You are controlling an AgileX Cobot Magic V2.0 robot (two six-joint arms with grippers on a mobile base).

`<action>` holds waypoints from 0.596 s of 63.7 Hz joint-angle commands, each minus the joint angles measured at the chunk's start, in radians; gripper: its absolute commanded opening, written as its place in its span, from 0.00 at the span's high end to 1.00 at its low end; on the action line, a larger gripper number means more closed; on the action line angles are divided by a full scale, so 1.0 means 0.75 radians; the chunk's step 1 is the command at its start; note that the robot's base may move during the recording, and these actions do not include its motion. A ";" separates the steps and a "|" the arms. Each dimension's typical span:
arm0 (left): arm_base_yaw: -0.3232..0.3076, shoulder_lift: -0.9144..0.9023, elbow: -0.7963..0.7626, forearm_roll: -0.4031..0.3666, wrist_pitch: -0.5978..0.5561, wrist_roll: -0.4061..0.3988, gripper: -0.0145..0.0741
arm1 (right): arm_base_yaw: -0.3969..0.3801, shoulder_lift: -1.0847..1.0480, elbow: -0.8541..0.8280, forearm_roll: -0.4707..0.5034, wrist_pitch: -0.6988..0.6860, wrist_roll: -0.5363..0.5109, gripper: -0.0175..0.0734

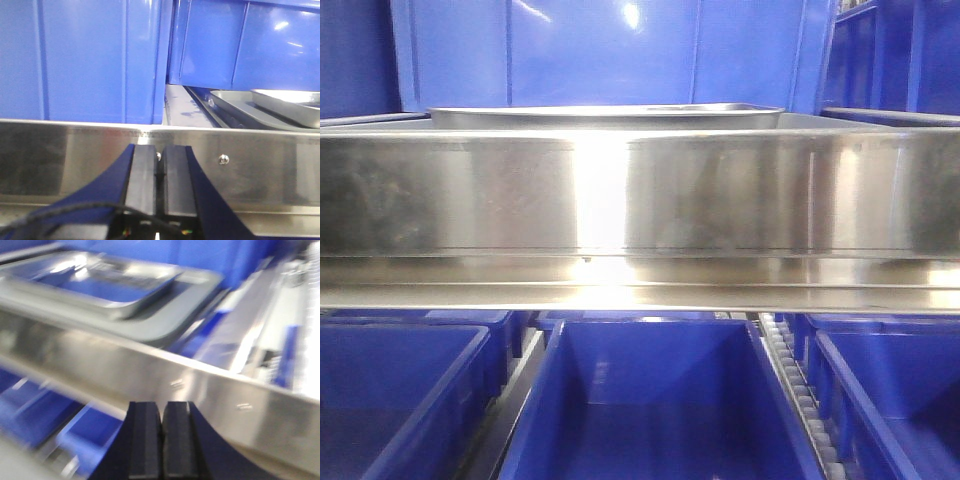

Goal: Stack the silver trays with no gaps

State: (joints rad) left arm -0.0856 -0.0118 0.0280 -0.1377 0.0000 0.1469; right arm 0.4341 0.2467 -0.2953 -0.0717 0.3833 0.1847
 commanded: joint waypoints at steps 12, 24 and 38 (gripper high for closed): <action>0.000 -0.045 -0.003 -0.009 -0.122 -0.002 0.89 | -0.436 -0.134 0.154 0.172 -0.399 -0.143 0.75; 0.000 -0.045 -0.003 -0.009 -0.122 -0.002 0.89 | -0.602 -0.322 0.312 0.172 -0.428 -0.177 0.75; 0.000 -0.045 -0.003 -0.009 -0.122 -0.002 0.89 | -0.634 -0.368 0.434 0.167 -0.496 -0.177 0.75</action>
State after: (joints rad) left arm -0.0856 -0.0118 0.0280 -0.1377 0.0000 0.1469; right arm -0.0344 -0.0101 0.0260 0.0543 0.1168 0.0685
